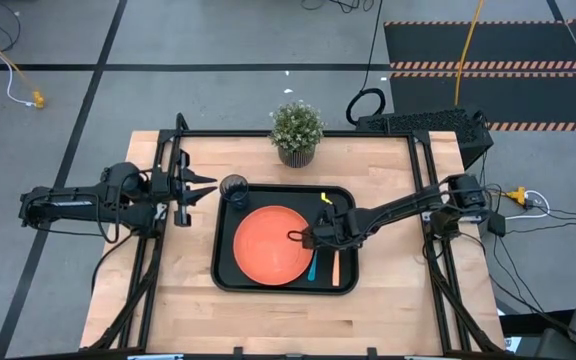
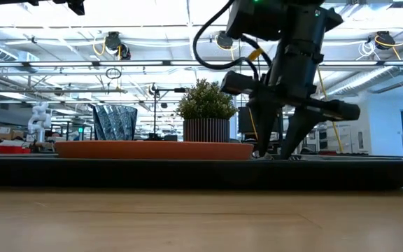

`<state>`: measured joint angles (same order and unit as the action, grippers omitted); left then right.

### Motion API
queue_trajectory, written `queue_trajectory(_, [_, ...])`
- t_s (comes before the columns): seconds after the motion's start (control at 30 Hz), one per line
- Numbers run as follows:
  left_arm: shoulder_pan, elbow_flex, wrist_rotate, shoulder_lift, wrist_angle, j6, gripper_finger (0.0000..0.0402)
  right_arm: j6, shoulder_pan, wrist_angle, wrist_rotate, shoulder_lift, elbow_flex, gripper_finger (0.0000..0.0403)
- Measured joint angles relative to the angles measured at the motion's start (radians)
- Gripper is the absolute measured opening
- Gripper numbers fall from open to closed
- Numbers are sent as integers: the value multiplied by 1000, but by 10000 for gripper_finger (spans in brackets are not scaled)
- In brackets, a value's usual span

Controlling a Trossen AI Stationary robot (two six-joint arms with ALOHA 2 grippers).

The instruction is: Pick and place plate/cup/fork/spoon on tray

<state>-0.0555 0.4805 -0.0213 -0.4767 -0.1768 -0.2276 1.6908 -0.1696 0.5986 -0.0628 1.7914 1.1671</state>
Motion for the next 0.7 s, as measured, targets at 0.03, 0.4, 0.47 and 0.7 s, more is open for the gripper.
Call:
queue_trajectory(0.03, [0, 0, 0, 0, 0, 0, 78, -3, 0, -8, 11, 6, 0, 129])
queue_trajectory(0.4, [0, 0, 2, 0, 0, 0, 78, -4, 5, -29, 8, 12, 0, 129])
queue_trajectory(0.47, [0, 0, 2, 0, 0, 0, 78, -4, 5, -39, 4, 12, 0, 129])
queue_trajectory(0.7, [0, 0, 2, 0, 0, -6, 78, -4, 5, -55, -16, 12, 0, 129])
